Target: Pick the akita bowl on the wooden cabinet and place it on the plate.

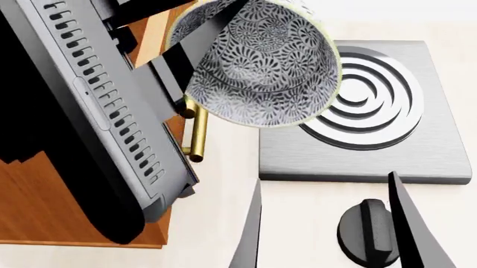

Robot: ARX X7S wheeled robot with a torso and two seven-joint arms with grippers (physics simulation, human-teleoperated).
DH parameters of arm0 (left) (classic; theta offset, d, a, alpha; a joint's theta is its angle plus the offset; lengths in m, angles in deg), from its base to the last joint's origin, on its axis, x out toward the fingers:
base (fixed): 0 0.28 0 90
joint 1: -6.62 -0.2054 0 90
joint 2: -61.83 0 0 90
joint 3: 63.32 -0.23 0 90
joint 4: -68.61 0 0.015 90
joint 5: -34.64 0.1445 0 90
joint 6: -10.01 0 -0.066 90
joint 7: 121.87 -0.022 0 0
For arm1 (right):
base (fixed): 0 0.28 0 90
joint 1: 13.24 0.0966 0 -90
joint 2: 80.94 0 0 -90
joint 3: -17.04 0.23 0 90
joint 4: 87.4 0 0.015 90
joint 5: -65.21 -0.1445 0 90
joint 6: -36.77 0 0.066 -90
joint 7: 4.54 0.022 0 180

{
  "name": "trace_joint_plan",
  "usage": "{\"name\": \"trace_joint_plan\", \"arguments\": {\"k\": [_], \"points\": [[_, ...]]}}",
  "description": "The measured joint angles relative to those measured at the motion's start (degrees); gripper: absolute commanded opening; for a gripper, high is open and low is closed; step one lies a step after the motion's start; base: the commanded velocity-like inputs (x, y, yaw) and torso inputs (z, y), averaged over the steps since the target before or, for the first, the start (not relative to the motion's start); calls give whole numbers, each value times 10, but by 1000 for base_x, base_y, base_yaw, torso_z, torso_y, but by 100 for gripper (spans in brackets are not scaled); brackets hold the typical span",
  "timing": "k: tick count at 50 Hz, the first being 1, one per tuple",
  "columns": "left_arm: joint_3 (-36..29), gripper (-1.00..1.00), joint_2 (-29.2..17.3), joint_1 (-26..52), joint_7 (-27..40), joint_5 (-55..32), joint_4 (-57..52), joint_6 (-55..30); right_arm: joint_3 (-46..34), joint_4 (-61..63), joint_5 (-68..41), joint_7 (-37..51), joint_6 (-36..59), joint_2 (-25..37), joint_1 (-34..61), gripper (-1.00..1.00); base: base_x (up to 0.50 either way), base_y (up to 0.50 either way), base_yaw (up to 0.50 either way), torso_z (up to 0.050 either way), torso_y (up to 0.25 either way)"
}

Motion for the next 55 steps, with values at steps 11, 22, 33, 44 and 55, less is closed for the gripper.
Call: {"name": "trace_joint_plan", "arguments": {"k": [11, 22, 33, 44, 55], "points": [[-1, -100, -12, -33, 12, -6, -29, 2, -2, 0, 2, 0, -1, 3, 1, 100, 0, 0, 0, 1, 0], [7, -100, -15, -52, 24, -23, -62, -9, -1, 0, 3, 0, -2, 4, 0, 100, 0, 0, 0, 0, 0], [16, -100, -18, -64, 32, -40, -88, -17, 1, 0, 5, 0, -4, 7, -3, 100, 0, 0, 0, 0, 1], [29, -100, -28, -77, 41, -58, -113, -28, 3, 0, 5, 0, -3, 7, -5, 100, 0, 0, 0, 0, 0], [48, -100, -29, -91, 57, -83, -142, -45, 5, 0, 5, 0, -2, 7, -7, 100, 0, 0, 0, 0, 0]]}}
